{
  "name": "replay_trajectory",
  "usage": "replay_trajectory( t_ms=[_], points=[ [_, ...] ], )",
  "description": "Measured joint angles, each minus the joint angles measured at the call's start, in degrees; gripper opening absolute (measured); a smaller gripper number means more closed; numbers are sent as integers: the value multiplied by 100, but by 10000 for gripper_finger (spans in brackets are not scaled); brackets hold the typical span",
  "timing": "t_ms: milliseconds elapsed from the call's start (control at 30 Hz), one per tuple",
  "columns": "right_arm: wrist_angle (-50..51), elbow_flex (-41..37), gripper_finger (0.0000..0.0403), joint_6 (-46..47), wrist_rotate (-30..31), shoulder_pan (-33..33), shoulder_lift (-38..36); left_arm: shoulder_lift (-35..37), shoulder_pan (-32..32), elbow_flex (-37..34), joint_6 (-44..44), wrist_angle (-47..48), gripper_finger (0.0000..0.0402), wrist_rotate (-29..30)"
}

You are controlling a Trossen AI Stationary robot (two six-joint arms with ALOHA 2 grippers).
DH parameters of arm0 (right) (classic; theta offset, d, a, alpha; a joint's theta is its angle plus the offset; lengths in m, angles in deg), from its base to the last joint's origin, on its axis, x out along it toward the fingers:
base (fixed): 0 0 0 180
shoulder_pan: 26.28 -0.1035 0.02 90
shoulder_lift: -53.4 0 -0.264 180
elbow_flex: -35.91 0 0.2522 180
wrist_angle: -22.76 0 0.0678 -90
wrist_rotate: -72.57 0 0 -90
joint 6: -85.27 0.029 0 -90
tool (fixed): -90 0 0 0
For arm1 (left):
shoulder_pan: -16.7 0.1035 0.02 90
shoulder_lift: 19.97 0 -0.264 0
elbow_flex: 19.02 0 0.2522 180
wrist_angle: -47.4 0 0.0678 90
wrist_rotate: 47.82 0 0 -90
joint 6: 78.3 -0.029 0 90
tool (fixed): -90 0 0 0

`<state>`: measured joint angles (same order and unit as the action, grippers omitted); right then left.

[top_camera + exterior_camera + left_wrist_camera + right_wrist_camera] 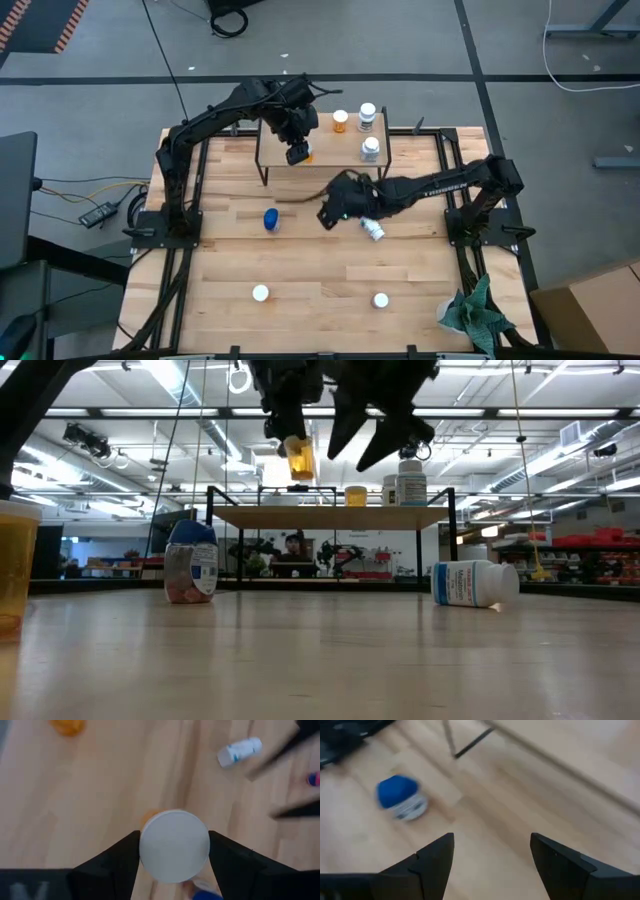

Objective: Pick and place medicine bottles onto shelf by color
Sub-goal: Put the top orange medicine bottle on the shelf

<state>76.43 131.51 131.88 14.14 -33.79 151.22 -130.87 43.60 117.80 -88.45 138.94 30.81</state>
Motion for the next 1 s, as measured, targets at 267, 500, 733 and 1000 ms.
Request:
replay_trajectory(
  t_ms=[267,500,733,1000],
  points=[
    [-24,0,271,842,0,-763,-1,-91,105,3,-101,-619,224,190],
    [-33,0,271,1220,2,-1106,-2,-454,95,-1,-99,-528,228,217],
    [-39,0,271,1239,4,-1154,-2,-460,48,-1,-101,-514,228,223],
    [-42,0,271,1236,23,-1149,-2,-460,59,-1,-106,-490,229,236]
  ],
)
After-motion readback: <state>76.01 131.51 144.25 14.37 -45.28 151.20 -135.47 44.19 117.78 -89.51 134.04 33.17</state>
